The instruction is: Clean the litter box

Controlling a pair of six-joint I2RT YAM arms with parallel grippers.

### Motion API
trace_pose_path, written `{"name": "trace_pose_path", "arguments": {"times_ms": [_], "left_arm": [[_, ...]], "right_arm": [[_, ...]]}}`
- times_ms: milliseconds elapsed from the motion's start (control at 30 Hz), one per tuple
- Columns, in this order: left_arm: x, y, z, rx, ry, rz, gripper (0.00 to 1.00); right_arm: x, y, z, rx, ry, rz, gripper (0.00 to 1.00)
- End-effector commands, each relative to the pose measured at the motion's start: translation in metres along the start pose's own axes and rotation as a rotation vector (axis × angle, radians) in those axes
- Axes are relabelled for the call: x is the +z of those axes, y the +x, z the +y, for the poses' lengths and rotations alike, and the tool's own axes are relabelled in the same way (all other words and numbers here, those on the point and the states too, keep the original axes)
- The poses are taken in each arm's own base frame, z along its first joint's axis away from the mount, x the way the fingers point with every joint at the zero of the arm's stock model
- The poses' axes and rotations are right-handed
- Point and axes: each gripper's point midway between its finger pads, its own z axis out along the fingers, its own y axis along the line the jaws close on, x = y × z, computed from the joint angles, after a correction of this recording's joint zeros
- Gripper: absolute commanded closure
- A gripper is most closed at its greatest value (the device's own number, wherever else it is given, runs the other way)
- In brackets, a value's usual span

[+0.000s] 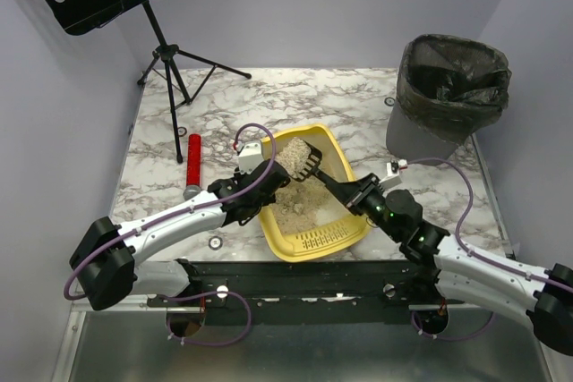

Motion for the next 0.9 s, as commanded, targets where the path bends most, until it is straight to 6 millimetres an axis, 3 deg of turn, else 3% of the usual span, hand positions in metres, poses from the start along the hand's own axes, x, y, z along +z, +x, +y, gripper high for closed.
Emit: {"name": "trace_pose_path", "arguments": {"times_ms": [0, 300, 500, 633, 667, 800, 833, 867], "left_arm": [[-0.007, -0.007, -0.005, -0.014, 0.016, -0.001, 0.53], [-0.006, -0.01, -0.009, -0.022, 0.029, -0.014, 0.53], [-0.008, -0.013, -0.019, -0.061, 0.072, -0.018, 0.56], [-0.01, -0.012, -0.018, -0.081, 0.093, -0.025, 0.55], [-0.011, -0.011, -0.019, -0.085, 0.105, -0.023, 0.55], [-0.015, -0.016, -0.022, -0.098, 0.134, -0.042, 0.55], [-0.015, -0.016, -0.021, -0.097, 0.13, -0.045, 0.55], [-0.015, -0.017, -0.021, -0.099, 0.131, -0.047, 0.55]], "right_arm": [[-0.012, -0.016, 0.019, 0.088, -0.064, -0.064, 0.99], [-0.032, -0.023, 0.017, 0.199, -0.085, -0.079, 0.99], [-0.027, -0.018, 0.024, 0.27, -0.119, -0.058, 0.99], [-0.037, -0.017, -0.002, 0.315, -0.069, -0.081, 0.99], [-0.038, -0.031, 0.007, 0.332, -0.122, -0.146, 0.99], [-0.042, -0.027, 0.017, 0.31, -0.153, -0.109, 0.99], [-0.042, -0.026, 0.01, 0.315, -0.13, -0.108, 0.99], [-0.044, -0.033, 0.018, 0.311, -0.185, -0.142, 0.99]]}}
